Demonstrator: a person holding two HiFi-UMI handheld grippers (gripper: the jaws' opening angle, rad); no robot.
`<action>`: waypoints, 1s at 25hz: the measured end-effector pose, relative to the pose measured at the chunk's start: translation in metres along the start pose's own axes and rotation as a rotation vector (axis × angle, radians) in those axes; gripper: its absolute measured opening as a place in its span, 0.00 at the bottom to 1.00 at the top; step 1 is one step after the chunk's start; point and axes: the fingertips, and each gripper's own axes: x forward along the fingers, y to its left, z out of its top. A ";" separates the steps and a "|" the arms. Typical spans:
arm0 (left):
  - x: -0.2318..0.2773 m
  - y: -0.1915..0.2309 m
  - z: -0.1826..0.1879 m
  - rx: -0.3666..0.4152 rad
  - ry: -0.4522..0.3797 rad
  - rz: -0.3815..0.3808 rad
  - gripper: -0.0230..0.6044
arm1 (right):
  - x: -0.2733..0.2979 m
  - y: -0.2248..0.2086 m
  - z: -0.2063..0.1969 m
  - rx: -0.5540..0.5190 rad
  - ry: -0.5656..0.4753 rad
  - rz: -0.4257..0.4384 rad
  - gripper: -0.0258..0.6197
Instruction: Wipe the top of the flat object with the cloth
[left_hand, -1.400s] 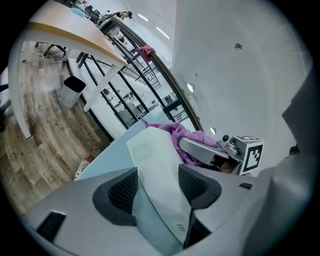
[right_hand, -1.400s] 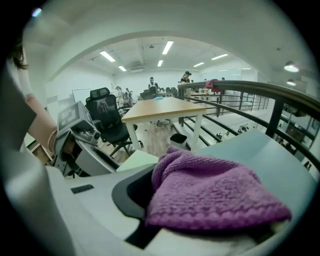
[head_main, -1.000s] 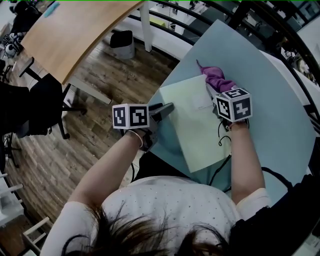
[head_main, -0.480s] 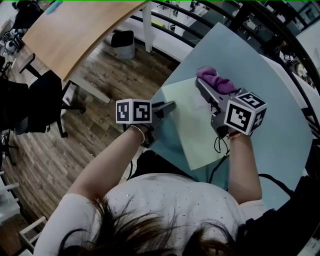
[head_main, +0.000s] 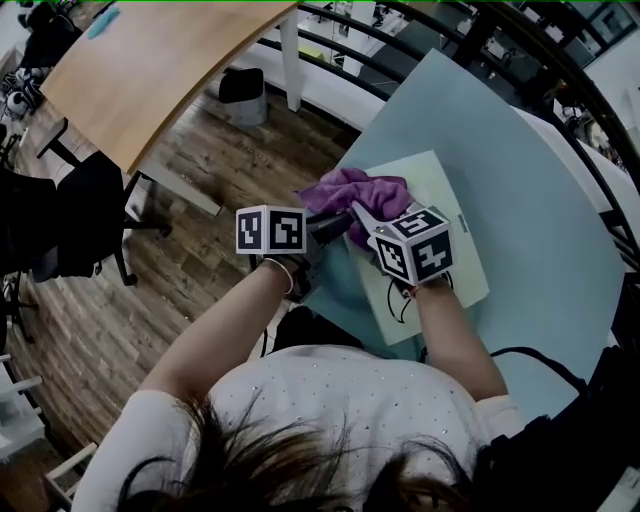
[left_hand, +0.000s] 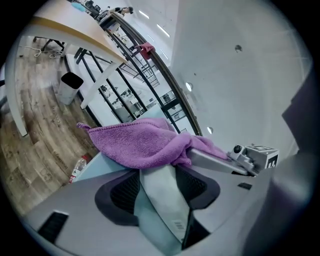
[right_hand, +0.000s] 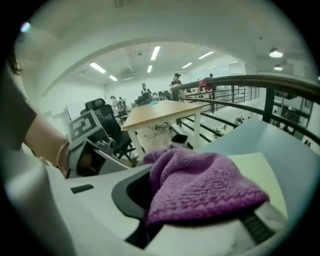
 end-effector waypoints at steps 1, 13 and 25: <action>0.000 0.000 0.000 0.000 0.002 -0.001 0.40 | 0.001 -0.006 -0.006 -0.032 0.028 -0.039 0.08; 0.001 0.000 0.000 -0.006 0.013 -0.017 0.39 | -0.029 -0.079 -0.031 -0.102 0.092 -0.226 0.08; -0.001 -0.002 0.001 -0.005 0.005 -0.024 0.39 | -0.090 -0.180 -0.055 0.086 0.040 -0.526 0.08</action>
